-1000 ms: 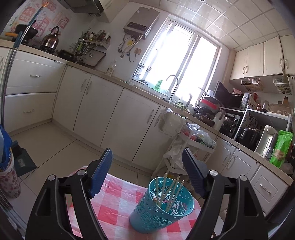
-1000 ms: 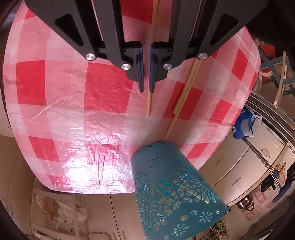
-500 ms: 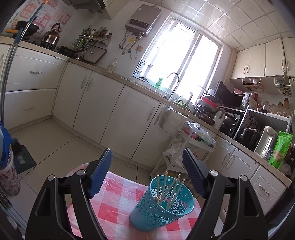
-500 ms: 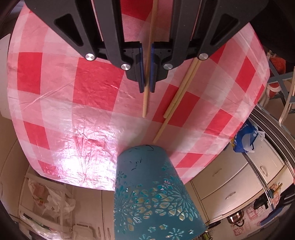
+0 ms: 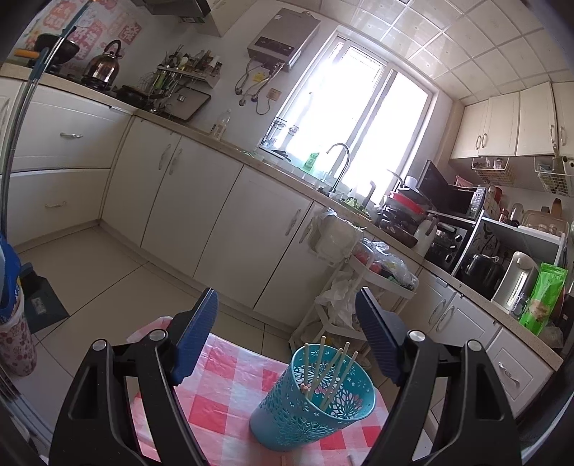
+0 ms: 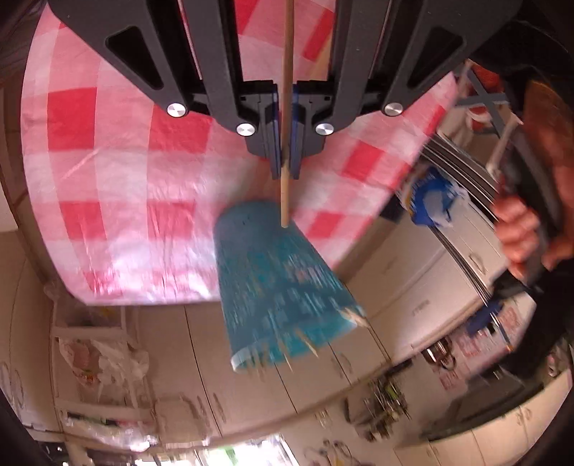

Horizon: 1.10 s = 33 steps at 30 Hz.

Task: Organize utensils
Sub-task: 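Lift the right gripper's chopstick up over the teal bin, then open the right gripper over the teal bin to drop the chopstick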

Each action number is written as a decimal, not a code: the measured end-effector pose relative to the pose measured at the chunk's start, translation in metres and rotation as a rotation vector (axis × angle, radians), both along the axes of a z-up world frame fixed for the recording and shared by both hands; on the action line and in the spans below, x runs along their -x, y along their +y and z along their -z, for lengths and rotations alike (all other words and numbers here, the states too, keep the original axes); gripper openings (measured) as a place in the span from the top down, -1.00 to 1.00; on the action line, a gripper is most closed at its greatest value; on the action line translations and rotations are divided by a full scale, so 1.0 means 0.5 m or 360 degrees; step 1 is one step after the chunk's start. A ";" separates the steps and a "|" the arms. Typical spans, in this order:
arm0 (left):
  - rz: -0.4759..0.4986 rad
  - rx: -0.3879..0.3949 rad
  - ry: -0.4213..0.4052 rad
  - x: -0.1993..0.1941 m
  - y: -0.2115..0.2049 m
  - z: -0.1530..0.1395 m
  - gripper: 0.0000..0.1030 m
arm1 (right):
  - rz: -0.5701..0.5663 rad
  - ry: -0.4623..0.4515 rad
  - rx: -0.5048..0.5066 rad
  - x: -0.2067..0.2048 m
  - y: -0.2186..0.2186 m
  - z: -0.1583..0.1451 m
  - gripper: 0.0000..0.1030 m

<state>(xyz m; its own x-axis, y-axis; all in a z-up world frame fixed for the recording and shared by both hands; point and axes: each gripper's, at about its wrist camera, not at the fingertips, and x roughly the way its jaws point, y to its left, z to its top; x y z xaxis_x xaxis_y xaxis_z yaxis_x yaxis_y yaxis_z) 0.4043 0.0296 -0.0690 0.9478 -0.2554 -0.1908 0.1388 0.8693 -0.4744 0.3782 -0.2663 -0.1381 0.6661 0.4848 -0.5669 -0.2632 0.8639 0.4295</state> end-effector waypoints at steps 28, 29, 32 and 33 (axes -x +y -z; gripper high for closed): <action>-0.0090 -0.0086 0.0114 -0.018 0.014 0.003 -0.47 | 0.0517 -0.0664 -0.0068 -0.270 0.041 -0.133 0.89; -0.0093 -0.0112 0.0121 -0.019 0.010 0.002 -0.47 | 0.0505 -0.0659 -0.0058 -0.267 0.044 -0.130 0.88; -0.0095 -0.0197 0.0127 -0.019 -0.004 -0.001 -0.48 | 0.0468 -0.0650 -0.0042 -0.248 0.049 -0.126 0.78; -0.0092 -0.0211 0.0127 -0.018 -0.006 -0.003 -0.49 | 0.0461 -0.0644 -0.0046 -0.241 0.049 -0.125 0.68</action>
<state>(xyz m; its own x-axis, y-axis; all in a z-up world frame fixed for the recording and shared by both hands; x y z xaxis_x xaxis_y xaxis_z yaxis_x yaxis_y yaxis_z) 0.4131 0.0264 -0.0674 0.9408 -0.1682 -0.2943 0.0530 0.9305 -0.3624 0.4986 -0.2418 -0.0757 0.9395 0.2591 -0.2243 -0.1647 0.9154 0.3672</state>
